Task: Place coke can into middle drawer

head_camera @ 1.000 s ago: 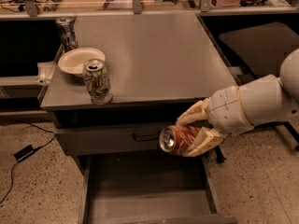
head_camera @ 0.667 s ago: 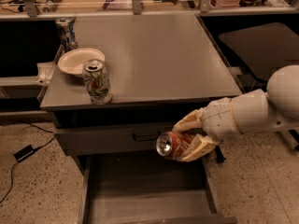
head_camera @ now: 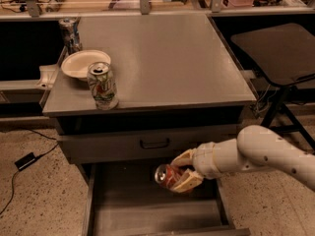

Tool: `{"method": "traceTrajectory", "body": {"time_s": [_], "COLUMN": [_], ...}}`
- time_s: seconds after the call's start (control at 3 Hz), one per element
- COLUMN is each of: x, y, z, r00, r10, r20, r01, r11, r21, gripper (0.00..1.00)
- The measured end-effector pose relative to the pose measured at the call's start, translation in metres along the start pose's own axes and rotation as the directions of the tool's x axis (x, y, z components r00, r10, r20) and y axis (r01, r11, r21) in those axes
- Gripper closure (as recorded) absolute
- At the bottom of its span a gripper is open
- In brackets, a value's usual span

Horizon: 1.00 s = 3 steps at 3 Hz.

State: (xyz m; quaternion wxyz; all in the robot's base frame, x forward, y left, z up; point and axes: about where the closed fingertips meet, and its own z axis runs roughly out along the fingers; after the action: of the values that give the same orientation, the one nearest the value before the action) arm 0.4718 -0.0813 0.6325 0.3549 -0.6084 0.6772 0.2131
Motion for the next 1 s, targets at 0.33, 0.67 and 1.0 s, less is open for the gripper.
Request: {"method": "traceTrajectory", "body": {"time_s": [0.33, 0.67, 1.0], "x": [0.048, 0.078, 0.098], "y": [0.003, 0.014, 0.022], "z": [0.045, 0.076, 0.101], "r00": [0.998, 0.993, 0.989], "r10": [0.056, 0.062, 0.016], "r20": [-0.040, -0.101, -0.149], "r01": [-0.055, -0.062, -0.021], "r11": [0.9982, 0.9980, 0.9992], "r21": [0.021, -0.001, -0.033], "gripper": [1.00, 1.00, 1.00]}}
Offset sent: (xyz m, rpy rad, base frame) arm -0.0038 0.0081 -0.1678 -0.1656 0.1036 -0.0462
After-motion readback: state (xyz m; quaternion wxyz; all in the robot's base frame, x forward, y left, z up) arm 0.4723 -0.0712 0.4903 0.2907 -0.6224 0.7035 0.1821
